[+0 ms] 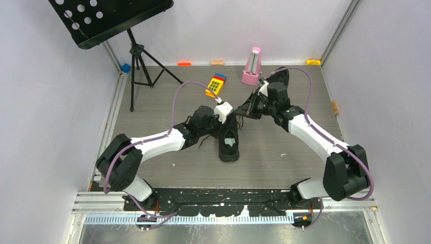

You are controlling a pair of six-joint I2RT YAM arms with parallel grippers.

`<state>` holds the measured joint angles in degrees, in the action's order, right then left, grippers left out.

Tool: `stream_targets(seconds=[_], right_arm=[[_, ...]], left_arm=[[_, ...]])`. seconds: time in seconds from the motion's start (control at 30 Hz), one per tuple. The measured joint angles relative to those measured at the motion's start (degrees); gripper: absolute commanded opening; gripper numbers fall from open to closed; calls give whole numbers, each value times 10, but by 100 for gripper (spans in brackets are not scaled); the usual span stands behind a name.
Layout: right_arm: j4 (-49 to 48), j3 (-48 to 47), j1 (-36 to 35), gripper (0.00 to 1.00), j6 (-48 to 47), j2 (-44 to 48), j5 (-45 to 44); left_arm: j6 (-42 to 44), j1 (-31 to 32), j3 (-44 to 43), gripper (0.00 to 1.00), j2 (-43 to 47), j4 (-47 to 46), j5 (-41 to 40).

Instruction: Tie the shoes

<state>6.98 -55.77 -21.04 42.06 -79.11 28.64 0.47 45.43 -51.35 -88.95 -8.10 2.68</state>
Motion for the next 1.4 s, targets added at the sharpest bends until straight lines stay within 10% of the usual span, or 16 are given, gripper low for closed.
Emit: stream_targets(seconds=[0.8,1.4], right_arm=[[99,7,-6,7,0,19,-176],[-28,8,-1,7,45,-65,-35]], left_arm=[[-41,0,10,0,36,-4,-7],[-46,0,10,0,38,-3,-7]])
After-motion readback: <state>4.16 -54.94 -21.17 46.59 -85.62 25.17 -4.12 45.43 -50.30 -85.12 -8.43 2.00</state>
